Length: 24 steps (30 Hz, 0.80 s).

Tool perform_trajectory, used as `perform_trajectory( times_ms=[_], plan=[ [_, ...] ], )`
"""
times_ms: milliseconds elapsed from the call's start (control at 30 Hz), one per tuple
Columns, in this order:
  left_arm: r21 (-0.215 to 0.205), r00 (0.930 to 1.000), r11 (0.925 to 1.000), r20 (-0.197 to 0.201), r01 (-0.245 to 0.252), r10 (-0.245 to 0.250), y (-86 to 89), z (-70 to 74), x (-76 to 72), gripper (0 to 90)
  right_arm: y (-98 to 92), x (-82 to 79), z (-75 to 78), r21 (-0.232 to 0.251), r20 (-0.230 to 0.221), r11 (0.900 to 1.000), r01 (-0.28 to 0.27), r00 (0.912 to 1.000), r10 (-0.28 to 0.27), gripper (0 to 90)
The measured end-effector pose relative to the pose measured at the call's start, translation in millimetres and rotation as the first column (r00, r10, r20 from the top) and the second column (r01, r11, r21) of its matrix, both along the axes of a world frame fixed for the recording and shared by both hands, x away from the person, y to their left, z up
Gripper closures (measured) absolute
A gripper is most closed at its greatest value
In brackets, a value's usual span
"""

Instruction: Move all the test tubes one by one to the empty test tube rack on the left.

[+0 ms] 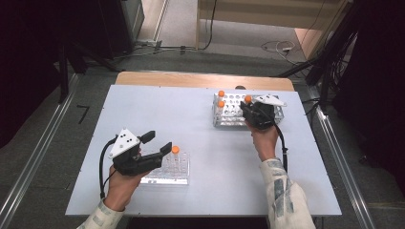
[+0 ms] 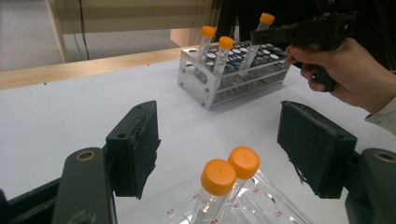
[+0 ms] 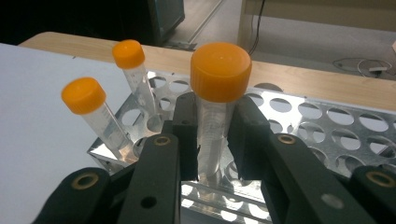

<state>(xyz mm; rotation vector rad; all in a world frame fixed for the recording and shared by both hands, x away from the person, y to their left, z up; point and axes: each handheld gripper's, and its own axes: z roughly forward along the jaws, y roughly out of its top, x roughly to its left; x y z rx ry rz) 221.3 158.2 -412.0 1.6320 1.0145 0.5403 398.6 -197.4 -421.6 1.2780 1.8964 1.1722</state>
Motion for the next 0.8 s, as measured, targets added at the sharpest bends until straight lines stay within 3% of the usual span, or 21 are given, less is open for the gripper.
perform_trajectory(
  times_ms=[433,633,800],
  plan=[
    [-0.006,1.0,1.0,0.003,0.0,0.0,-0.9,0.6,-1.0,28.7,-11.5,-24.1,28.0,0.025,0.067,0.999,-0.031,0.9974,0.029,72.0],
    [-0.007,0.9998,0.9999,0.011,0.015,-0.015,-4.1,2.7,-3.5,28.8,-10.0,-43.8,30.7,0.0,0.063,0.996,-0.091,0.9939,0.09,72.0],
    [-0.002,0.9991,0.9992,0.015,0.039,-0.039,-10.9,3.6,-6.3,28.7,-5.6,-65.5,32.8,-0.009,0.07,0.987,-0.159,0.9848,0.159,72.0]
  ],
)
